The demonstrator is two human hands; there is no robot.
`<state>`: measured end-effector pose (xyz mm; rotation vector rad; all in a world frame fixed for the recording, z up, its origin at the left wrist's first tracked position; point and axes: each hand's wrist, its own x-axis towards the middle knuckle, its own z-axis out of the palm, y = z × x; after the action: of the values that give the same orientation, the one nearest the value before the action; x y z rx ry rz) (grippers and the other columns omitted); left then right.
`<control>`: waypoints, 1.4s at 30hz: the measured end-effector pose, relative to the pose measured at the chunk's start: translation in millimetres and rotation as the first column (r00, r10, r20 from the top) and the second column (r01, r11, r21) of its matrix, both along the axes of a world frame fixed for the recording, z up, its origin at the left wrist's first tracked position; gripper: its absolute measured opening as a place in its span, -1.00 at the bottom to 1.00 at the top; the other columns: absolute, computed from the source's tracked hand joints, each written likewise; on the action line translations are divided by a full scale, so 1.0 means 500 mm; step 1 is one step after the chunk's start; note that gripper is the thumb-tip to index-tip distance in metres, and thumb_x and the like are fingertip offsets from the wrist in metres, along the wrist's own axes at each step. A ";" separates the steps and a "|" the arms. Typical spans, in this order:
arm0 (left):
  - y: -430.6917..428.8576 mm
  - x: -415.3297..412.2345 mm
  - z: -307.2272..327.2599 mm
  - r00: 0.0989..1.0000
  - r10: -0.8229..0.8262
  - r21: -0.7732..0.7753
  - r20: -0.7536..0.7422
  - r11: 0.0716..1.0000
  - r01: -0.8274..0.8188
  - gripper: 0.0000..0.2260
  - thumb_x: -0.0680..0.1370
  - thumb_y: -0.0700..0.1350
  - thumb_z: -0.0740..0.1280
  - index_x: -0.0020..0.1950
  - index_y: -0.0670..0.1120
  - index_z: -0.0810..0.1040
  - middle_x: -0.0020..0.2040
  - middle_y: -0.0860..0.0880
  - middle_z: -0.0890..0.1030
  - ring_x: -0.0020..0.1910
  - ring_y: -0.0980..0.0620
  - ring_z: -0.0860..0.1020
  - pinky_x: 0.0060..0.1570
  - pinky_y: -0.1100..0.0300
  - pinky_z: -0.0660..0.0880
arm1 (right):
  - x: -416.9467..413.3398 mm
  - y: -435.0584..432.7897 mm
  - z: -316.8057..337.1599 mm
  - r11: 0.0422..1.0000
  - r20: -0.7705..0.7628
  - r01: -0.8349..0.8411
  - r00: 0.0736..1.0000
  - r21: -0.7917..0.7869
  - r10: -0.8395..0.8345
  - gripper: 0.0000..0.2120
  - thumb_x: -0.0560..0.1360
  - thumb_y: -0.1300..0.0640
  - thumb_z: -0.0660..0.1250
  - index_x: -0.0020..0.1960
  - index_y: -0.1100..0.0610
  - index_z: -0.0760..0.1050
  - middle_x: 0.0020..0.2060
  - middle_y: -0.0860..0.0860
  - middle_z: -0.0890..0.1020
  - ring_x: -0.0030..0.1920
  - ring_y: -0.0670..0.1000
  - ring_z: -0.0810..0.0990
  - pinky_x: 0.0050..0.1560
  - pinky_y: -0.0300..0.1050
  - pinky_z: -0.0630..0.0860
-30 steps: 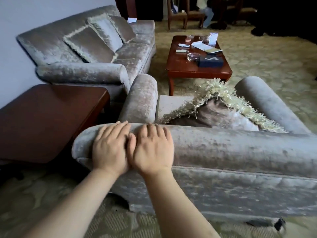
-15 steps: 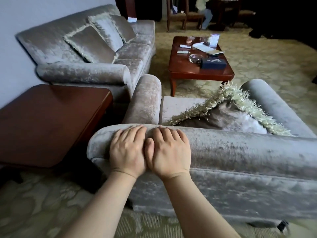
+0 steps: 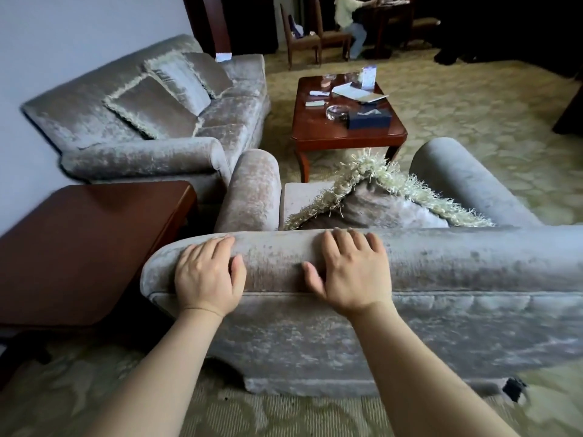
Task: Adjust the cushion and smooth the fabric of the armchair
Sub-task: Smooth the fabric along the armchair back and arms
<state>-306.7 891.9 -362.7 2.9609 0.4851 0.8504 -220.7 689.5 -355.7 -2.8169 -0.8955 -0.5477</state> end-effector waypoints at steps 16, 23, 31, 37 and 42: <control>-0.377 0.151 0.124 0.920 0.196 -0.074 -0.339 0.969 -0.234 -0.64 0.60 -0.14 0.13 0.40 -0.11 0.30 0.39 -0.09 0.38 0.38 -0.07 0.32 0.43 -0.01 -0.02 | 0.087 -0.151 0.132 0.965 -0.387 -0.216 0.885 0.147 0.257 -0.64 0.54 -0.03 0.08 0.19 0.18 0.40 0.15 0.18 0.50 0.16 0.22 0.47 0.07 0.05 0.35; -0.576 0.322 0.204 0.950 0.029 -0.070 -0.312 0.996 -0.053 -0.63 0.54 0.04 0.20 0.28 -0.09 0.41 0.30 -0.05 0.45 0.31 -0.07 0.37 0.42 -0.14 -0.10 | 0.296 -0.429 0.176 0.995 -0.328 -0.089 0.942 -0.040 0.071 -0.62 0.55 -0.10 0.08 0.17 0.17 0.37 0.11 0.15 0.53 0.12 0.19 0.48 -0.03 0.01 0.36; -0.662 0.542 0.184 0.948 0.003 -0.115 -0.317 0.992 -0.041 -0.60 0.55 0.08 0.17 0.29 -0.10 0.42 0.29 -0.05 0.47 0.29 -0.05 0.38 0.40 -0.13 -0.01 | 0.544 -0.532 0.203 0.997 -0.313 0.045 0.948 -0.060 -0.062 -0.69 0.54 -0.05 0.08 0.09 0.16 0.36 0.06 0.13 0.52 0.07 0.19 0.48 -0.07 0.01 0.37; -0.707 0.758 0.200 0.943 0.010 -0.149 -0.332 0.987 -0.063 -0.61 0.54 0.11 0.17 0.26 -0.08 0.41 0.26 -0.07 0.47 0.29 -0.08 0.37 0.38 -0.12 0.05 | 0.703 -0.537 0.228 1.000 -0.287 0.005 0.958 -0.018 -0.010 -0.64 0.55 -0.08 0.11 0.16 0.17 0.35 0.10 0.13 0.52 0.10 0.19 0.49 -0.05 0.01 0.40; -0.805 0.899 0.205 0.937 0.033 -0.154 -0.348 0.984 -0.092 -0.63 0.55 0.11 0.16 0.21 -0.12 0.42 0.20 -0.10 0.49 0.25 -0.11 0.39 0.35 -0.12 0.10 | 0.816 -0.624 0.227 1.000 -0.318 -0.015 0.948 0.015 0.019 -0.63 0.54 -0.09 0.08 0.16 0.17 0.34 0.09 0.12 0.53 0.10 0.19 0.50 -0.06 0.02 0.40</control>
<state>142.8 489.3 -260.0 2.9524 0.6299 0.2694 187.2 377.4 -242.3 -2.7699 -0.8441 -0.0877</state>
